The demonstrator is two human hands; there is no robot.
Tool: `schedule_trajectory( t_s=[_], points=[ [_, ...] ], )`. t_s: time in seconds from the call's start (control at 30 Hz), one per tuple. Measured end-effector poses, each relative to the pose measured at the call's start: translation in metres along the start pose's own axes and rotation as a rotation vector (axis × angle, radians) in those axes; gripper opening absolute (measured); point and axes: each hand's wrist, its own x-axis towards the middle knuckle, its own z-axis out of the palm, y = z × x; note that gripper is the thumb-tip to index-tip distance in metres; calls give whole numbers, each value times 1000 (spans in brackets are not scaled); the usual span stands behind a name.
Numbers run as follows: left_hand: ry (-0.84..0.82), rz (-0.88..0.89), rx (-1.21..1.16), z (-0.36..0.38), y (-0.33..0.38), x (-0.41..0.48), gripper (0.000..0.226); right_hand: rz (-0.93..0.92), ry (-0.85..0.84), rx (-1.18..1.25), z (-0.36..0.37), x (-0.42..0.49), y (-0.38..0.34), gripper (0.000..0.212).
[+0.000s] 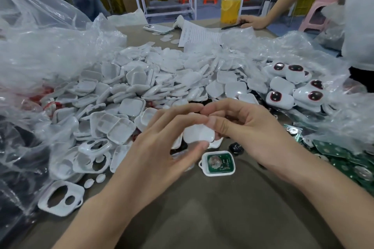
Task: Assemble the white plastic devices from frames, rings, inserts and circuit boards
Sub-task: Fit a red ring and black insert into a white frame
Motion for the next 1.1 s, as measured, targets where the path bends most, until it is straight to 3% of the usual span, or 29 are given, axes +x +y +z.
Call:
schedule_trajectory(
  t_s=[0.17,0.23,0.3,0.37,0.5,0.67,1.1],
  points=[
    [99,3,25,2,-7,-1,27,-58,88,-77,-9,-11,-3,30],
    [170,-53,39,0,-14,1,26,-120,82,-403,-22,-23,-2,37],
    [220,-109,51,-2,-20,2,26,-132,-31,-738,-32,-36,-1,53],
    [234,-121,68,0,-23,3,26,-123,-139,-870,-34,-41,1,64],
    [204,-110,98,3,-25,3,26,-169,-262,-958,-28,-38,3,56],
    [225,-105,123,4,-25,4,26,-263,-255,-973,-25,-40,1,47],
    [229,-107,121,4,-26,5,26,-276,-288,-899,-23,-37,6,55]
  ],
)
